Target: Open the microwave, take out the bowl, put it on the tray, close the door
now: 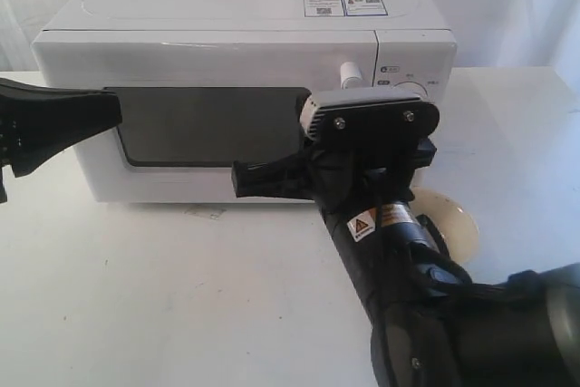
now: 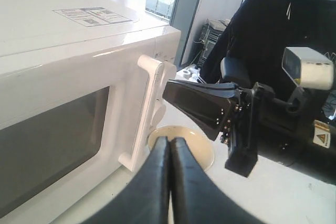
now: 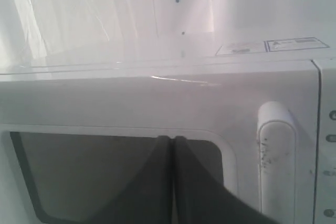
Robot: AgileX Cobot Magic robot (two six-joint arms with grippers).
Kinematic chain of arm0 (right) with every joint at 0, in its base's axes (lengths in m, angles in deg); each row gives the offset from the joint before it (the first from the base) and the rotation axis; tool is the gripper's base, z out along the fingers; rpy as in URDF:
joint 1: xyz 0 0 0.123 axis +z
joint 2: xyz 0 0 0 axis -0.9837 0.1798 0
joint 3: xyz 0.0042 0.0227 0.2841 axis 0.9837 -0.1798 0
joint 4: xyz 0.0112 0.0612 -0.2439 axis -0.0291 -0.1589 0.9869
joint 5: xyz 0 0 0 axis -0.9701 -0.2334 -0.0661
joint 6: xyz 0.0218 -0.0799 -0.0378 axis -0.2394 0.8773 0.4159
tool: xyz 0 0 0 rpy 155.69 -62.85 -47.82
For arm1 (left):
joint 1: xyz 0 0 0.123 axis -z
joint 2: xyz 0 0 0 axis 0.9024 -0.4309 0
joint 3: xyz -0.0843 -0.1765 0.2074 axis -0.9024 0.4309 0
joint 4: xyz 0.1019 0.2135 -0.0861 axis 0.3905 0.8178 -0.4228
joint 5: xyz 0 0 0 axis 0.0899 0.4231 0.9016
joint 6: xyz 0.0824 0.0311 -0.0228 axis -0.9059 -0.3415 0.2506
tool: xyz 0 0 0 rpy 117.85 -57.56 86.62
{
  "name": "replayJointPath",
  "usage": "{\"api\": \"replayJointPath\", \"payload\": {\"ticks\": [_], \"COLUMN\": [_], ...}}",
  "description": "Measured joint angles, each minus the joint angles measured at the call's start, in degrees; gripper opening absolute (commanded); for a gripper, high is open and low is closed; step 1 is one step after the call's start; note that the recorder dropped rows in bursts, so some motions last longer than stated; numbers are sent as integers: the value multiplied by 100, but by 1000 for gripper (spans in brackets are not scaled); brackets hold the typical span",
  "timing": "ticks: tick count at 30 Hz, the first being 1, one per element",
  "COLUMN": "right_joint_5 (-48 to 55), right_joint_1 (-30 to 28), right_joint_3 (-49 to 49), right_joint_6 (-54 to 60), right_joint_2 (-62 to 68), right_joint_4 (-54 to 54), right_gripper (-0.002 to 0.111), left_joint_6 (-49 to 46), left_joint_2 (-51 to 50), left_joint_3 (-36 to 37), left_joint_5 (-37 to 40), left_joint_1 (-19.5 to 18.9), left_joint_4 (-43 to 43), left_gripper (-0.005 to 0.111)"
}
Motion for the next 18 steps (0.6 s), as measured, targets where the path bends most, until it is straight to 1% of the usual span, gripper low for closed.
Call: {"api": "replayJointPath", "payload": {"ticks": [6,7,14,18], "right_joint_5": [-1,132,2127,2702], "right_joint_1": [53,53,53,62], "right_joint_3": [-207,-222,-234,-252], "right_joint_6": [0,-10,-22,-22], "right_joint_2": [-186,-186,-207,-207], "right_joint_4": [-100,-129,-221,-232], "right_gripper": [0,0,0,0], "left_joint_6": [0,0,-10,-10], "left_joint_2": [0,0,0,0], "left_joint_3": [0,0,0,0], "left_joint_5": [0,0,0,0], "left_joint_1": [0,0,0,0], "left_joint_4": [0,0,0,0], "left_gripper": [0,0,0,0]}}
